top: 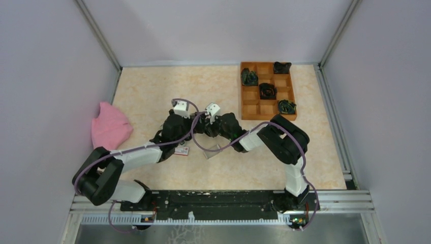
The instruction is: Load the staples into the stapler
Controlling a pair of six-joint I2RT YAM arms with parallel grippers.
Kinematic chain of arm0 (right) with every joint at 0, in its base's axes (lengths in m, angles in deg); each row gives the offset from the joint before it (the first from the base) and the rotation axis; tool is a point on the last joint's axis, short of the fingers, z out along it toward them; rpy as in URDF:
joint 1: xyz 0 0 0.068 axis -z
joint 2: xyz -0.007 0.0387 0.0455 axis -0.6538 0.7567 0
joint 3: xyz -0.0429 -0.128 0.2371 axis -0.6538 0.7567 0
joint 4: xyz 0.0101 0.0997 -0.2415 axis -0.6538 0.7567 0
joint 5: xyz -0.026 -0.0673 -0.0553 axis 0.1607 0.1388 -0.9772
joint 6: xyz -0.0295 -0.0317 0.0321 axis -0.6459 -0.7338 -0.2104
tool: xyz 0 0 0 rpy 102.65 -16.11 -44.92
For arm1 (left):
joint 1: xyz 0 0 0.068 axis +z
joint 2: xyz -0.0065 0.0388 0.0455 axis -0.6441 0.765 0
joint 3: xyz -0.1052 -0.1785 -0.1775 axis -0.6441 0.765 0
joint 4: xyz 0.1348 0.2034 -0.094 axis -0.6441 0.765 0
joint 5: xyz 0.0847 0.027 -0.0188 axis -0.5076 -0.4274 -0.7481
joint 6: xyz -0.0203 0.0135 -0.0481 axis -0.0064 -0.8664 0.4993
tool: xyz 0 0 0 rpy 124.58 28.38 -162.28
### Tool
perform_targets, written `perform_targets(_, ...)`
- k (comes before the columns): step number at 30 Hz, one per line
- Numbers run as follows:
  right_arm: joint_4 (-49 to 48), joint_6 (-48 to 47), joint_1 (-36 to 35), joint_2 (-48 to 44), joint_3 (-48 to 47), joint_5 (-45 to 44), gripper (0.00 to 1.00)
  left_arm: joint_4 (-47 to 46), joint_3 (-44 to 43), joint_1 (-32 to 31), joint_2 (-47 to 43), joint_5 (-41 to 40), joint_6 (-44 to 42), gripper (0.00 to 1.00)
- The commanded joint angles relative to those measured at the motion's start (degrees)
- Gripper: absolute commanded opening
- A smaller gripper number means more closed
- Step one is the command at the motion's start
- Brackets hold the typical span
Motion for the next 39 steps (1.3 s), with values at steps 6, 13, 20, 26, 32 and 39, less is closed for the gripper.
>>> perform_targets(6,1.3,0.9,-0.8,0.1,0.6,-0.2,0.21,-3.3,0.9,-0.6,-7.4,3.7,10.0,1.00)
perform_targets(13,2.6,1.4,-0.8,-4.6,3.0,-0.7,0.37,3.3,2.6,2.2,-13.5,3.1,14.7,1.00)
perform_targets(20,10.2,0.6,-0.8,-11.7,2.9,-1.5,0.48,14.3,3.0,6.3,-20.0,3.6,19.3,1.00)
perform_targets(26,20.1,-0.8,-0.7,-14.3,-2.0,-1.9,0.50,27.6,0.1,10.2,-24.5,3.6,21.8,1.00)
perform_targets(32,27.0,-2.3,-0.7,-11.9,-7.9,-2.0,0.50,34.5,-1.3,12.4,-26.1,4.0,22.9,1.00)
perform_targets(39,32.1,-3.3,-0.7,-8.0,-12.9,-1.3,0.47,35.3,-2.3,12.7,-25.7,4.5,22.8,1.00)
